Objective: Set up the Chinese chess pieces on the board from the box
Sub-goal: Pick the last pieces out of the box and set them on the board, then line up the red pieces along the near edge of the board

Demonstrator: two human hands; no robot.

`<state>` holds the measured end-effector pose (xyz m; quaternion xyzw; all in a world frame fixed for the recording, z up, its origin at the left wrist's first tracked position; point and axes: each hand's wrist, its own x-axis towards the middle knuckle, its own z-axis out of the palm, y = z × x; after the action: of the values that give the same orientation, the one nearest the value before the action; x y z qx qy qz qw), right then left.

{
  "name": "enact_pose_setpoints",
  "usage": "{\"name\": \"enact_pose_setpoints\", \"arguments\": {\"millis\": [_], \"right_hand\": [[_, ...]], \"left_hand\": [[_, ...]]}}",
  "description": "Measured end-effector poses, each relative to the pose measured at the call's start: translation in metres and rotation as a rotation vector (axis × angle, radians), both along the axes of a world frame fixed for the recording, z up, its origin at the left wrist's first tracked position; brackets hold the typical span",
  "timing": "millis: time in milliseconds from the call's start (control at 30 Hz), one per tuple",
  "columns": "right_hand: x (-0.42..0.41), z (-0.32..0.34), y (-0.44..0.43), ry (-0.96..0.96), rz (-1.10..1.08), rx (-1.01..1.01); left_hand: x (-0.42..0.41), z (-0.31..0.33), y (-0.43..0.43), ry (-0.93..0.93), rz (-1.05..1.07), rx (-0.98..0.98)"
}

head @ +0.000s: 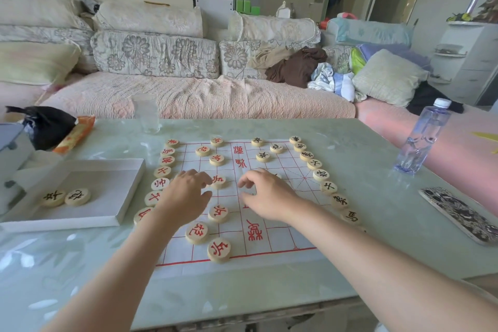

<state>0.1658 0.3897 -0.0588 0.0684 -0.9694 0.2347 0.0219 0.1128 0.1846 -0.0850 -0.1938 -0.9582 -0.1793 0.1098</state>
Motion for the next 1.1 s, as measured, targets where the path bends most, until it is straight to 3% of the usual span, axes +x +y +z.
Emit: {"name": "enact_pose_setpoints", "arguments": {"millis": [133, 333, 567, 867, 1100], "right_hand": [[-0.017, 0.000, -0.054, 0.009, 0.052, -0.100], [-0.052, 0.007, -0.146, 0.021, 0.191, -0.087], [-0.091, -0.001, -0.249, 0.003, 0.333, 0.106], [-0.118, -0.032, -0.328, -0.024, 0.464, 0.364], [-0.124, -0.035, -0.319, 0.110, 0.431, 0.311]], "left_hand": [[-0.012, 0.009, -0.045, 0.015, 0.120, 0.045], [-0.015, 0.015, -0.118, -0.008, 0.292, 0.099], [-0.015, 0.001, -0.220, -0.076, 0.525, 0.103], [-0.015, -0.019, -0.260, -0.185, 0.480, 0.154], [-0.024, -0.021, -0.255, -0.234, 0.489, 0.010]]}}
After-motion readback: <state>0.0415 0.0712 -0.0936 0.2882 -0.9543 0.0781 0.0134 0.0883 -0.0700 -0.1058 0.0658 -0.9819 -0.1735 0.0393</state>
